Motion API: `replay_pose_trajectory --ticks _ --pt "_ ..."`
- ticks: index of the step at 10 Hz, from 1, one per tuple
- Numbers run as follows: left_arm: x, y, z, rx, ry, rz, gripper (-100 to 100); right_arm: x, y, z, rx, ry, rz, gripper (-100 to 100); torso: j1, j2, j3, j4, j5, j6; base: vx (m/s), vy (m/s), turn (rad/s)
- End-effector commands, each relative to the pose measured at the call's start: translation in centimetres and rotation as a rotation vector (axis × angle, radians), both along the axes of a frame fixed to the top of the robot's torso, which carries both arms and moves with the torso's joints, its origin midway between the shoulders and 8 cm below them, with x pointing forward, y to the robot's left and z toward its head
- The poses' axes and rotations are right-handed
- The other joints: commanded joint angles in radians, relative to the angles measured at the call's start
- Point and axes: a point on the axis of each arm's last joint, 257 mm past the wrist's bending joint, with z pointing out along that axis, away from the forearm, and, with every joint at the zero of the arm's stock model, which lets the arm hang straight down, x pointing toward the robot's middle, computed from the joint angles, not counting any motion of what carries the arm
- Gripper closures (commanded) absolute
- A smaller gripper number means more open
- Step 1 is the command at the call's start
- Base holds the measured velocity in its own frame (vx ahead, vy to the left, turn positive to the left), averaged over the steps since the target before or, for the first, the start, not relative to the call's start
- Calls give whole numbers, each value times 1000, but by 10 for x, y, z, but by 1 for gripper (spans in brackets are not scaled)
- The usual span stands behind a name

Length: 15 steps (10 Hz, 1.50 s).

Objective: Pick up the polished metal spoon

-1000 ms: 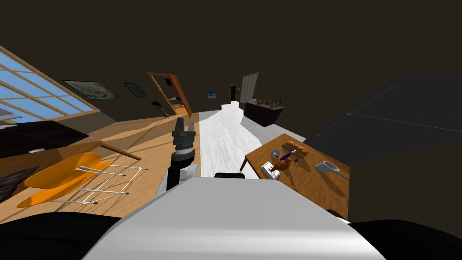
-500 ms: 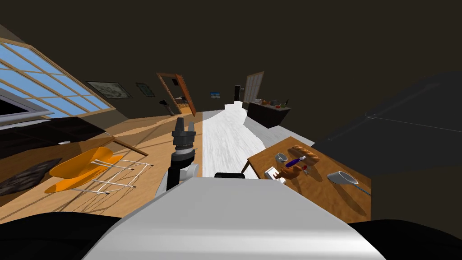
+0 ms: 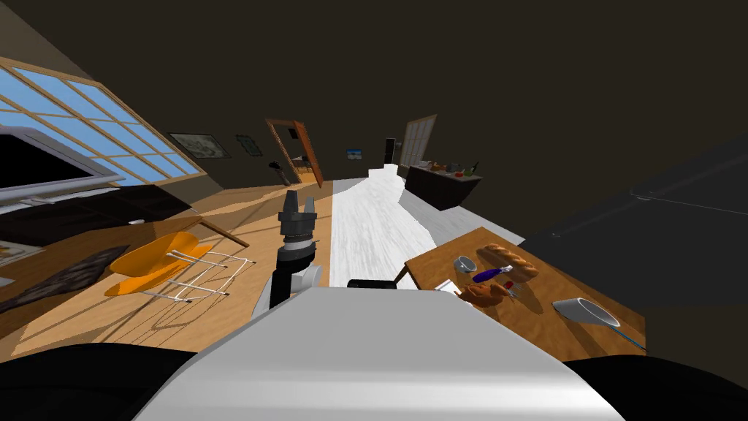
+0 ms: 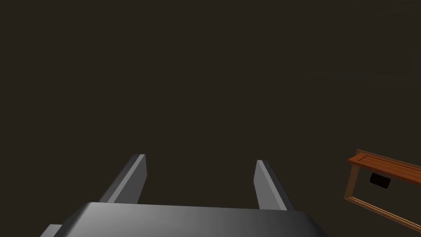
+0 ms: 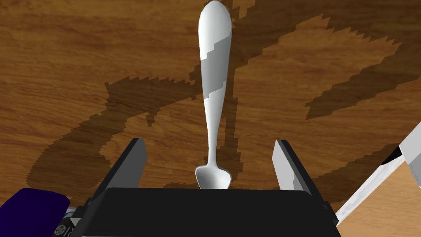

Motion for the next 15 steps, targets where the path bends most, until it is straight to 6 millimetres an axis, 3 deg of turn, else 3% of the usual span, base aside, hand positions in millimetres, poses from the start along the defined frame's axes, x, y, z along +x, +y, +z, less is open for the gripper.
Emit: replay_pose_trajectory --ticks 1,2,7,8,12,13,14,15 --pt "0 0 0 0 0 0 0 0 0 0 0 0 0 0 0 0 0 0 0 0 0 0 0" --pt "0 0 0 0 0 0 0 -2 3 -5 1 -1 -32 -100 0 1 1 0 0 0 -51 -4 245" --pt "0 0 0 0 0 0 0 -7 11 -21 4 -1 -118 -100 -2 10 6 2 -1 -1 -120 -23 237" --pt "0 0 0 0 0 0 0 -7 11 -22 3 -2 -123 100 -2 7 4 2 -1 1 -10 -2 -16" --pt "0 0 0 0 0 0 0 -7 11 -22 5 -2 -125 100 -2 2 1 1 -1 0 -1 1 -1" --pt "0 0 0 0 0 0 0 -7 11 -22 5 -2 -124 0 -2 2 1 1 -1 0 0 0 0" --pt "0 0 0 0 0 0 0 -7 9 -19 2 -2 -110 100 -2 2 1 1 -1 0 48 7 -223" --pt "0 0 0 0 0 0 0 -5 7 -13 2 -2 -79 100 -2 0 0 0 0 2 113 31 -301"
